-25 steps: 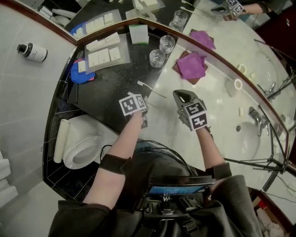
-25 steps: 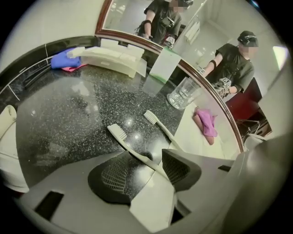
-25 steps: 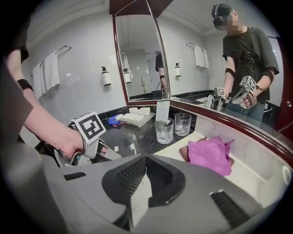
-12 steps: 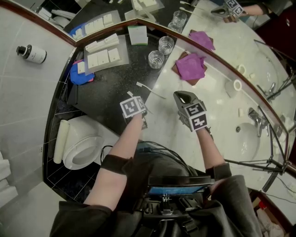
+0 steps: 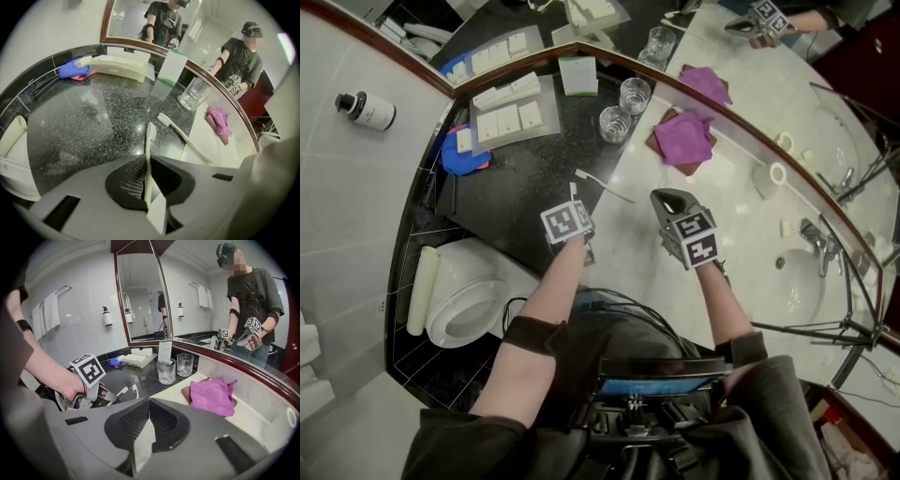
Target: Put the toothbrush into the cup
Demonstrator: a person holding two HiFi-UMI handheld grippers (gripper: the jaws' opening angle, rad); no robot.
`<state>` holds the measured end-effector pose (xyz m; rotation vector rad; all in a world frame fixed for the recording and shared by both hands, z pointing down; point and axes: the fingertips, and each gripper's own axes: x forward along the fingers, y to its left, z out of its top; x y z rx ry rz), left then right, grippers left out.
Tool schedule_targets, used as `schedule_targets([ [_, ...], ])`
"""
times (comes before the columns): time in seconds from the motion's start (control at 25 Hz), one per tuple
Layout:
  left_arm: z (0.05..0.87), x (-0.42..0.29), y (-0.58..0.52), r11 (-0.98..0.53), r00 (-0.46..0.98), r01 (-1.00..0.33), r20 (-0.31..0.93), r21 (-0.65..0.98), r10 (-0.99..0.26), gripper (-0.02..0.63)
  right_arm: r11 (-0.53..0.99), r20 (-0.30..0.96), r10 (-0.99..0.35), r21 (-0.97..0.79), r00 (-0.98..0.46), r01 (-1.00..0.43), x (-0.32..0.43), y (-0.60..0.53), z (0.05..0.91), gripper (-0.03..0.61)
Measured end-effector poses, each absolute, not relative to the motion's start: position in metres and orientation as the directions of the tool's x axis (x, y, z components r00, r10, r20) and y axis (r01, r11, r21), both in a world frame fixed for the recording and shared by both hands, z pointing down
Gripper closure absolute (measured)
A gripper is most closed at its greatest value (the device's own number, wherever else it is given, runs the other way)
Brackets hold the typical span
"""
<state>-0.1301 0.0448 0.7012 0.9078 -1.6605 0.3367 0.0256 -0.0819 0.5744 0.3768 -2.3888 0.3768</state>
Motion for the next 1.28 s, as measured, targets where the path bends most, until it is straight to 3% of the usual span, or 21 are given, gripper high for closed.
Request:
schedule_targets([
  [0.28,0.683,-0.141,0.046,0.615,-0.094,-0.753,0.887,0.234,-0.452,0.591,0.915,0.660,-0.186,-0.154,-0.728,-0.373,0.028,-0.078,0.569,0.560],
  [0.72,0.613,-0.144,0.030,0.403,-0.109,-0.880,0.719,0.252,-0.687,0.592,0.904,0.645,-0.219,-0.147,-0.732,-0.401,0.042,-0.056,0.558,0.560],
  [0.96,0.573,-0.134,0.031,0.232,-0.041,-0.938,0.583,0.257,-0.811,0.592,0.875,0.628,-0.242,-0.188,-0.740,-0.446,0.053,-0.041,0.558,0.560],
  [1.28,0.542,-0.148,0.026,0.087,0.019,-0.977,0.485,0.194,-0.874,0.592,0.828,0.577,-0.292,-0.246,-0.763,-0.503,0.058,-0.033,0.559,0.560],
])
